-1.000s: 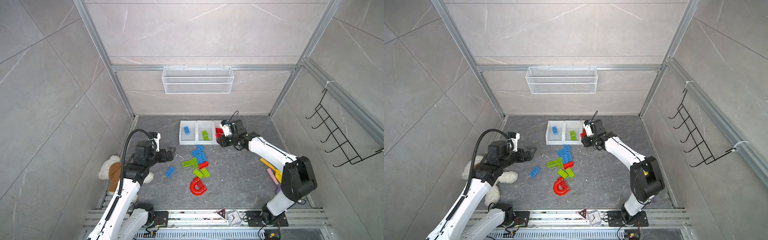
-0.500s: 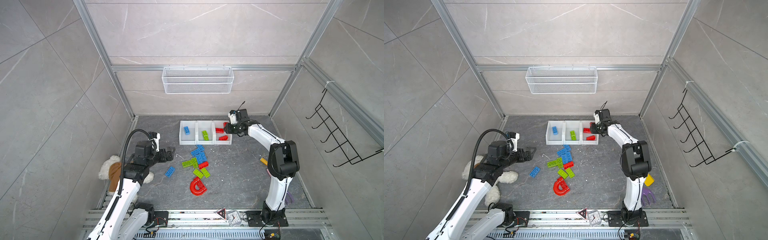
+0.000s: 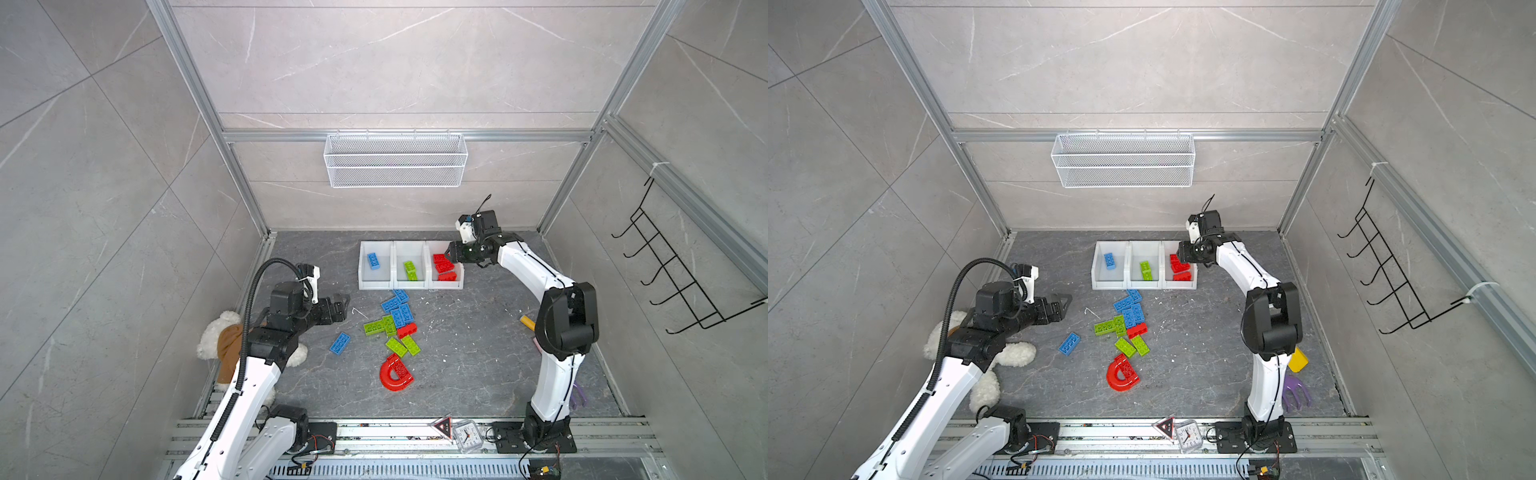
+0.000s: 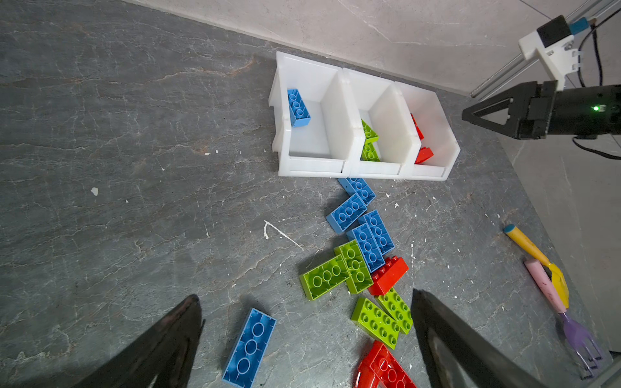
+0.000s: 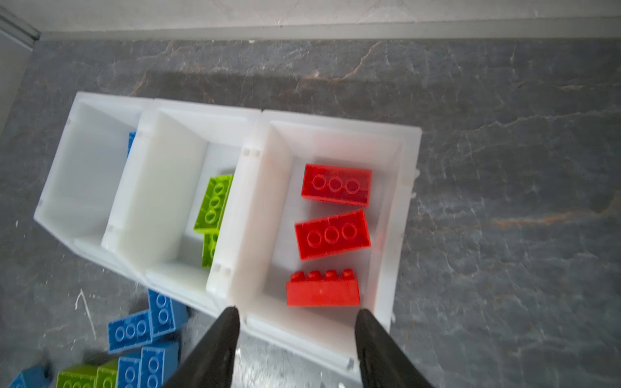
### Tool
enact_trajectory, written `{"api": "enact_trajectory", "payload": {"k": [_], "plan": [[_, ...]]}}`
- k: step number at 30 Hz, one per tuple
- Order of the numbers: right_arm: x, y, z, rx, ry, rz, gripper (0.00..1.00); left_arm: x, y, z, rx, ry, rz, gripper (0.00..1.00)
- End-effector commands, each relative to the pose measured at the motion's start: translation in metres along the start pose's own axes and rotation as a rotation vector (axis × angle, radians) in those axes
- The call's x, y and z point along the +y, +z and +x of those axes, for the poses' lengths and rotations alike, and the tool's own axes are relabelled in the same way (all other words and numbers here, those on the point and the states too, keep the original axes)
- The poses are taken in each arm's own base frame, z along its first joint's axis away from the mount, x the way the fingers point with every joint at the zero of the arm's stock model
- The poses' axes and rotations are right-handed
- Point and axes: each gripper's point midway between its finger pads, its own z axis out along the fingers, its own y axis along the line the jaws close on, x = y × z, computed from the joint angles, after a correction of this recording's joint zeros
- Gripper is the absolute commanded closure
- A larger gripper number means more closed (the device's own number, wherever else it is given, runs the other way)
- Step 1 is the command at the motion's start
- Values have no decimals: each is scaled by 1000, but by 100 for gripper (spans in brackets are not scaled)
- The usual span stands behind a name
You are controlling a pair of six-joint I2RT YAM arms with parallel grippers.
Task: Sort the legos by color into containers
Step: 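Move the right gripper down onto the red arch beside the pile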
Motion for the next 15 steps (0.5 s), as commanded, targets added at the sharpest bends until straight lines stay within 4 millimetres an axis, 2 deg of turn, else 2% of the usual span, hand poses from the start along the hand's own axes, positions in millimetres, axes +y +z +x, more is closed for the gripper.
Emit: {"api": "enact_trajectory", "payload": {"k": [1, 4, 10, 15], "plan": [[55, -47, 16, -23, -114, -76, 41, -7, -4, -13, -33, 27, 18, 0], [92, -58, 50, 16, -166, -118, 41, -8, -3, -13, -24, 22, 25, 0], [175, -63, 138, 119, -262, -262, 46, -7, -6, -13, -34, 21, 19, 0], [207, -62, 201, 215, -338, -263, 46, -6, -9, -15, -58, 27, 8, 1]]}}
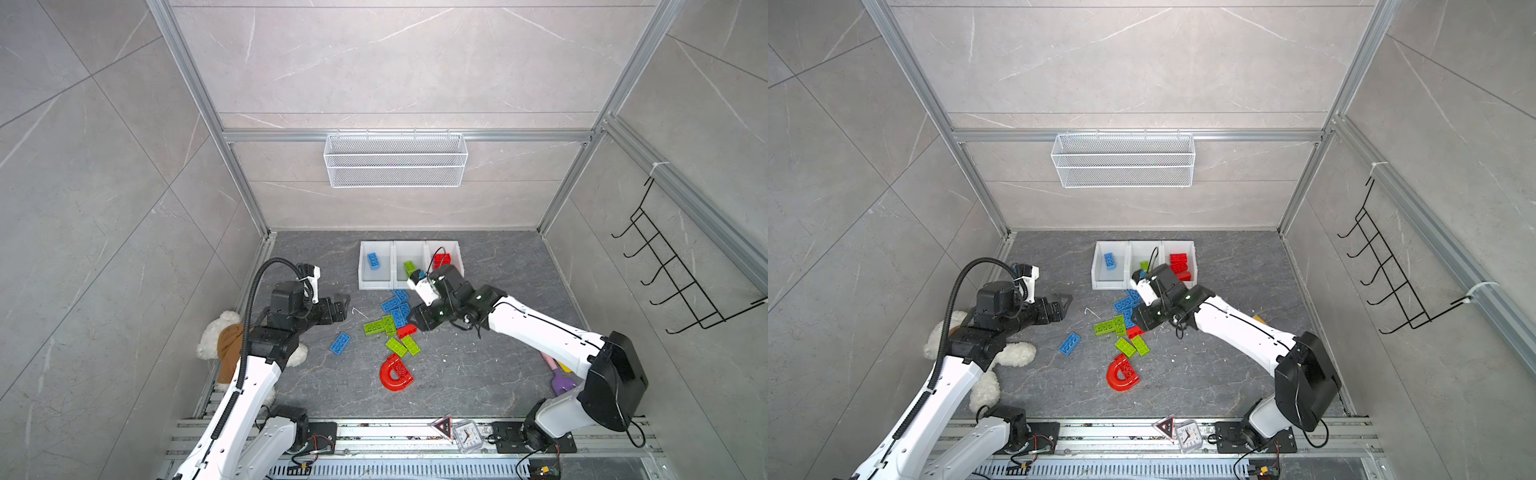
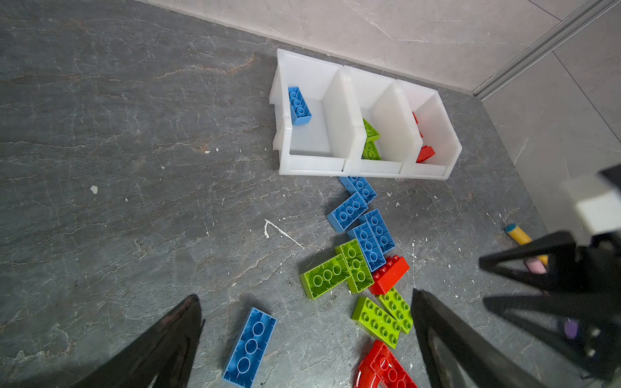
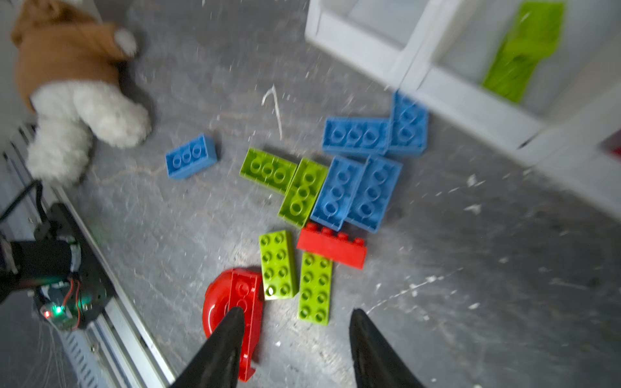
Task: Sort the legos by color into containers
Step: 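Move the right gripper down onto the red arch beside the pile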
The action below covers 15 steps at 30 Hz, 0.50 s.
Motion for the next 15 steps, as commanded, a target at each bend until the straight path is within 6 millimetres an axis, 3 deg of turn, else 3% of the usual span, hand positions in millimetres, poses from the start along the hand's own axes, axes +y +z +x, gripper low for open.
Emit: {"api": "enact_trajectory", "payload": {"k": [1, 8, 15], "plan": [[23, 6, 21, 36, -15, 28, 44, -7, -9, -15, -56, 24, 13, 0], [55, 33, 71, 173, -86, 98, 43, -11, -10, -16, -59, 16, 36, 0], [59, 57, 83, 227, -96, 122, 43, -11, -18, -20, -91, 26, 29, 0]]}}
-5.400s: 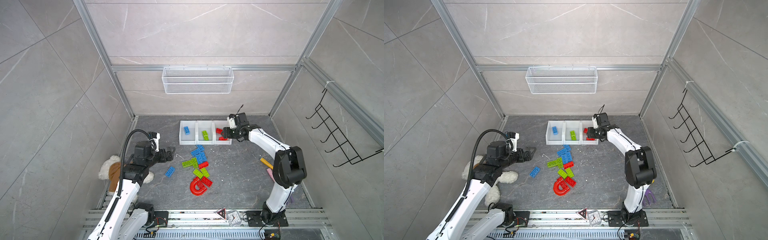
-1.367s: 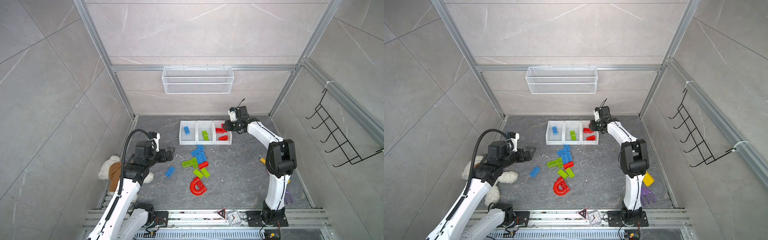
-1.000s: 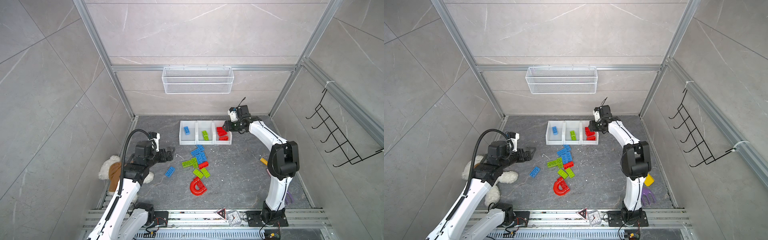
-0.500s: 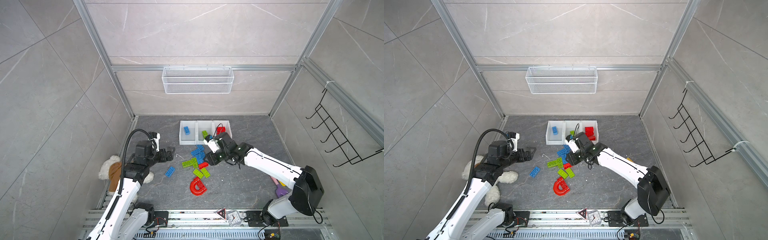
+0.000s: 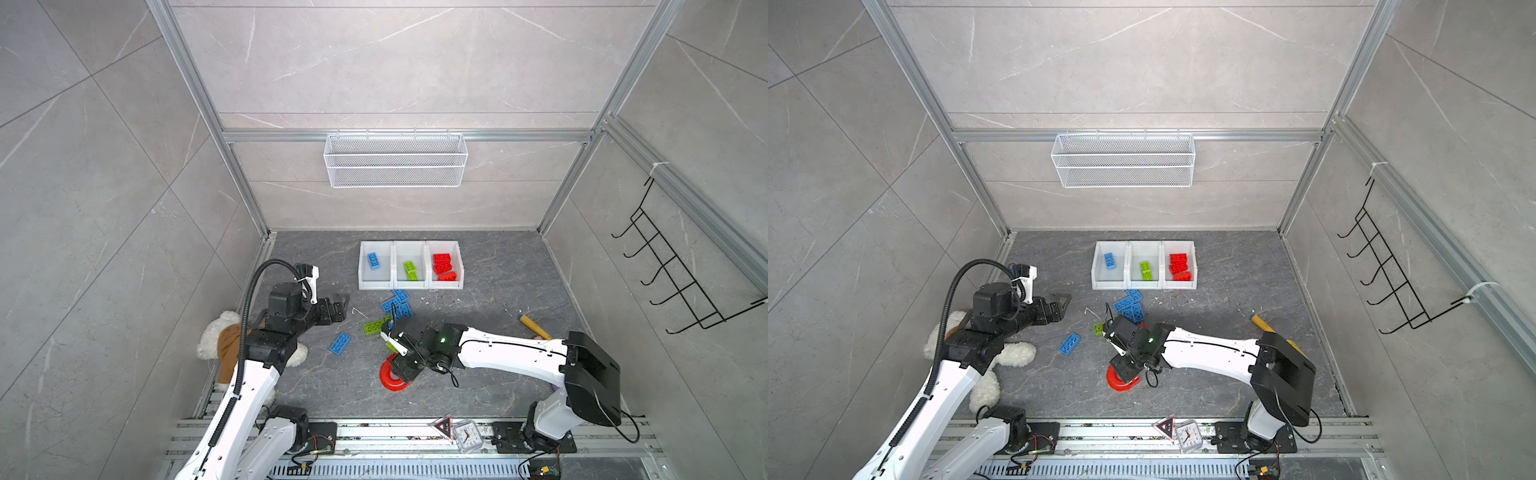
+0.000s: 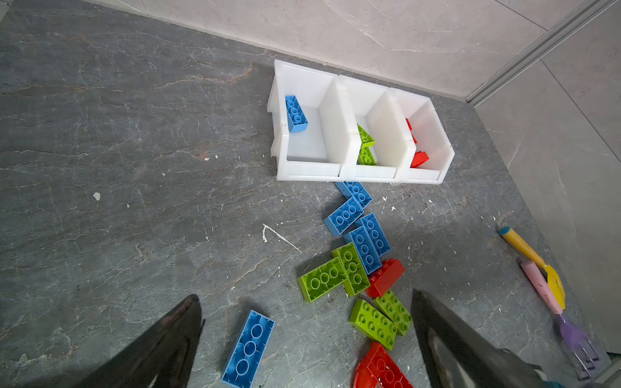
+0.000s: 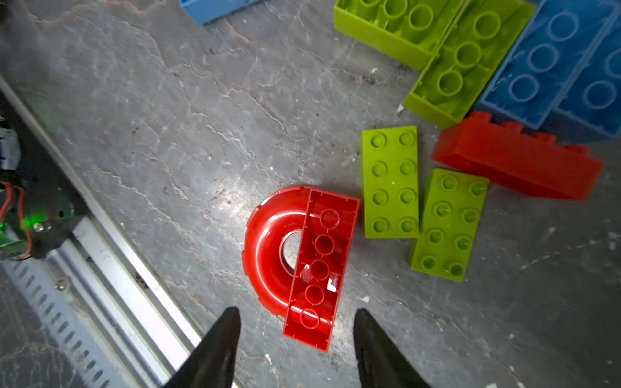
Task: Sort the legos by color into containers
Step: 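Move the right gripper down onto the red arch beside the pile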
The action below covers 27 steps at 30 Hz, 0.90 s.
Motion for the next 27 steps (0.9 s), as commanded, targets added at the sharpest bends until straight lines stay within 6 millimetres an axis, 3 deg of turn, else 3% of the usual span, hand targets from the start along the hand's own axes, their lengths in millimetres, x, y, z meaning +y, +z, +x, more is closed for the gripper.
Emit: {"api": "enact_trajectory", "payload": {"k": [1, 14, 22, 27], "plan": [[-4, 10, 4, 33, 12, 52, 44, -7, -10, -16, -64, 20, 17, 0], [-16, 42, 12, 90, 8, 131, 46, -8, -15, -16, -75, 25, 18, 0], [-22, 56, 15, 117, 39, 168, 54, -16, -20, -19, -98, 34, 57, 0], [-22, 53, 12, 95, 65, 168, 63, -15, -23, -19, -107, 41, 51, 0]]}}
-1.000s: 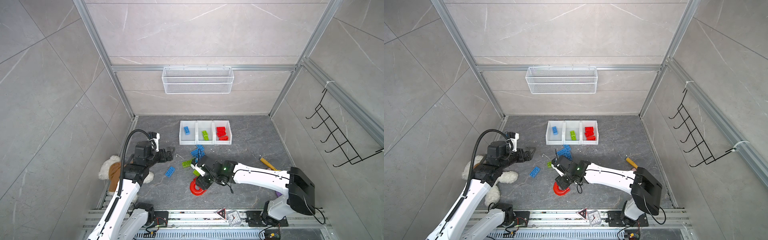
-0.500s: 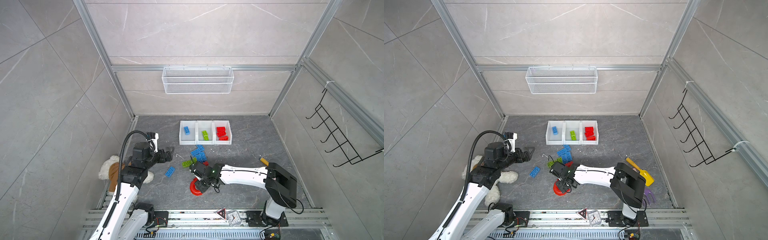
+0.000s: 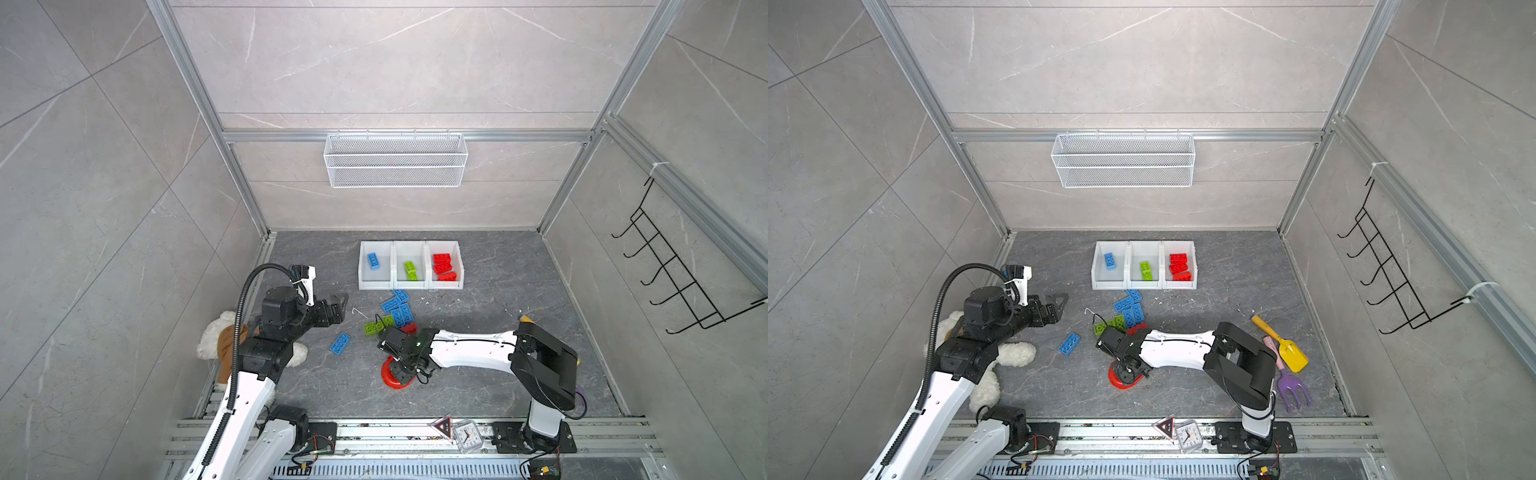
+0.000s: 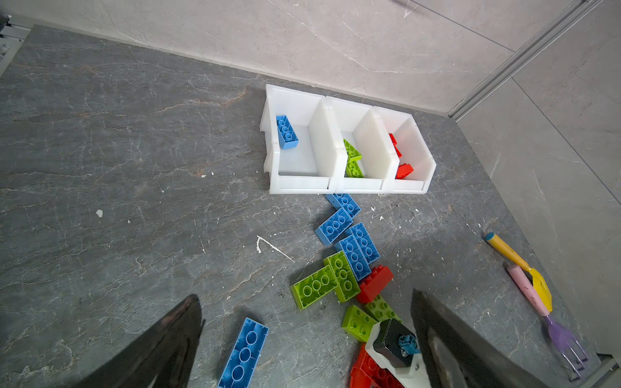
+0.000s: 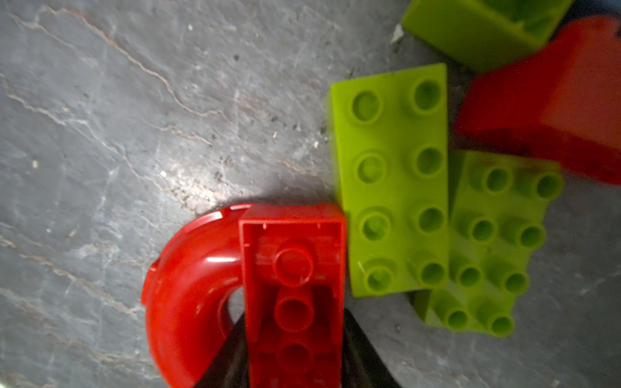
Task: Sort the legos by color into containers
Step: 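Close the right gripper on the red arch and lift it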
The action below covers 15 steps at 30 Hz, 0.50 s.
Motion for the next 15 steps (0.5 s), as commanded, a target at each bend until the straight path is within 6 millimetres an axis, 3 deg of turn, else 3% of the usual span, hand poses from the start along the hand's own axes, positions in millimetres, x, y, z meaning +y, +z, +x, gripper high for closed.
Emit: {"api": "enact_trajectory", "payload": {"k": [1, 6, 15], "plan": [[1, -3, -8, -32, 35, 7, 64, -6, -6, -11, -47, 25, 20, 0], [6, -18, -17, -103, 108, -40, 73, -1, -5, -9, -39, 32, -7, 0], [1, -36, -27, -172, 160, -75, 78, -1, 0, -9, -28, 27, -3, 0]]}}
